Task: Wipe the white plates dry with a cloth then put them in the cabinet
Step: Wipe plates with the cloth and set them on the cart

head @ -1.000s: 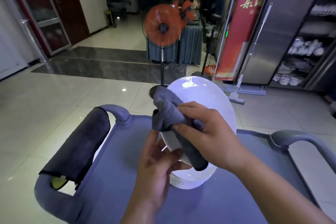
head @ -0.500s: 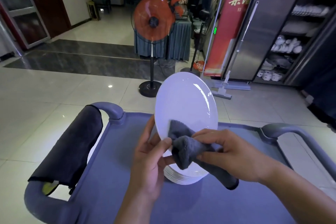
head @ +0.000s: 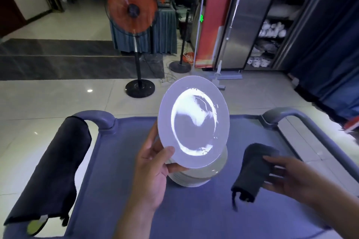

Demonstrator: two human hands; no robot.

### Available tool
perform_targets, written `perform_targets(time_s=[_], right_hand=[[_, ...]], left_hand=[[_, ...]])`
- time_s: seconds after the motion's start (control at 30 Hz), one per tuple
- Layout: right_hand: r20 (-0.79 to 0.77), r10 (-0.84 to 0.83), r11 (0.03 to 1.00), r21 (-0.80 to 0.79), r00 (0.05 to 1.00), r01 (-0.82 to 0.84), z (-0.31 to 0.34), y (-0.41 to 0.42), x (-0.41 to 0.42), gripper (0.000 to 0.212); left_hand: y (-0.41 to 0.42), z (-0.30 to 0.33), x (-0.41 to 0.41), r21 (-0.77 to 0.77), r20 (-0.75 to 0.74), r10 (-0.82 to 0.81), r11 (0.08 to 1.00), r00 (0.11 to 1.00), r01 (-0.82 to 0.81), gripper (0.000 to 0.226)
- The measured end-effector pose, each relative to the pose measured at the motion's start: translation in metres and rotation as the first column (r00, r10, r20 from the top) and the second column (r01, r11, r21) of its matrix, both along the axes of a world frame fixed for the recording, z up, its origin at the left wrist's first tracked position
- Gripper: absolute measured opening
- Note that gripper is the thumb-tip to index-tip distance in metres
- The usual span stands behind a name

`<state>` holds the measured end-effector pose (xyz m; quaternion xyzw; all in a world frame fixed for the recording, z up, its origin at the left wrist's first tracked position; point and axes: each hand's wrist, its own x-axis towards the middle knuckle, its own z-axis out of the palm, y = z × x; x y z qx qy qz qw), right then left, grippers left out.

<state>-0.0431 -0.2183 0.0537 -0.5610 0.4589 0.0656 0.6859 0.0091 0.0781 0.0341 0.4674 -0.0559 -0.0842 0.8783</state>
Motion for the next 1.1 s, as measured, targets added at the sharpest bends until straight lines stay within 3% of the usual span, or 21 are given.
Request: perform_targets(time_s=[0.07,0.13,0.2,0.23,0.3,0.37,0.43,0.6,0.7,0.9,1.03,1.1], right_hand=[[0.121,-0.010,0.994,-0.109,0.993,0.024,0.017,0.003,0.008,0.019],[0.383,0.007,0.945,-0.305,0.924,0.119,0.037,0.014,0.021,0.008],[0.635,0.152,0.748,-0.574,0.757,0.332,0.060,0.035,0.033,0.010],[0.669,0.295,0.583,-0.692,0.683,0.426,0.068,0.046,0.038,0.009],[0.561,0.557,0.282,-0.821,0.613,0.496,0.072,0.064,0.051,0.008],[0.390,0.706,0.161,-0.901,0.591,0.403,0.062,0.079,0.065,0.019],[0.277,0.759,0.157,-0.956,0.589,0.248,0.052,0.096,0.070,0.035],[0.177,0.803,0.167,-0.983,0.569,0.071,0.034,0.105,0.067,0.062],[0.065,0.861,0.091,-0.995,0.504,-0.028,0.018,0.108,0.063,0.058],[0.060,0.929,0.136,-0.973,0.364,-0.185,-0.008,0.114,0.024,0.052],[0.107,0.917,0.242,-0.916,0.385,-0.321,-0.029,0.102,0.000,0.049],[0.274,0.838,0.483,-0.775,0.472,-0.408,-0.032,0.094,-0.008,0.049]], left_hand=[[-0.005,-0.002,0.002,-0.006,-0.018,-0.037,0.999,0.999,0.037,0.063],[-0.012,-0.003,0.004,0.011,-0.029,-0.071,0.997,0.997,0.071,0.061],[-0.021,-0.003,0.003,0.015,-0.032,-0.107,0.994,0.994,0.108,0.061],[-0.027,-0.003,0.002,0.011,-0.033,-0.128,0.992,0.991,0.129,0.060],[-0.036,0.000,0.000,0.003,-0.043,-0.163,0.987,0.986,0.163,0.059],[-0.042,0.005,-0.003,0.000,-0.038,-0.195,0.981,0.980,0.195,0.058],[-0.043,0.009,-0.005,-0.014,-0.020,-0.228,0.974,0.974,0.228,0.057],[-0.030,0.009,-0.003,0.023,-0.001,-0.214,0.977,0.977,0.214,0.060],[-0.025,0.005,0.000,-0.006,0.004,-0.193,0.981,0.981,0.193,0.059],[-0.006,-0.001,0.012,-0.032,-0.007,-0.077,0.997,0.997,0.076,0.058],[0.004,-0.008,0.016,-0.007,-0.015,0.011,1.000,1.000,-0.011,0.067],[0.006,-0.010,0.017,-0.015,-0.024,0.028,1.000,0.999,-0.028,0.068]])
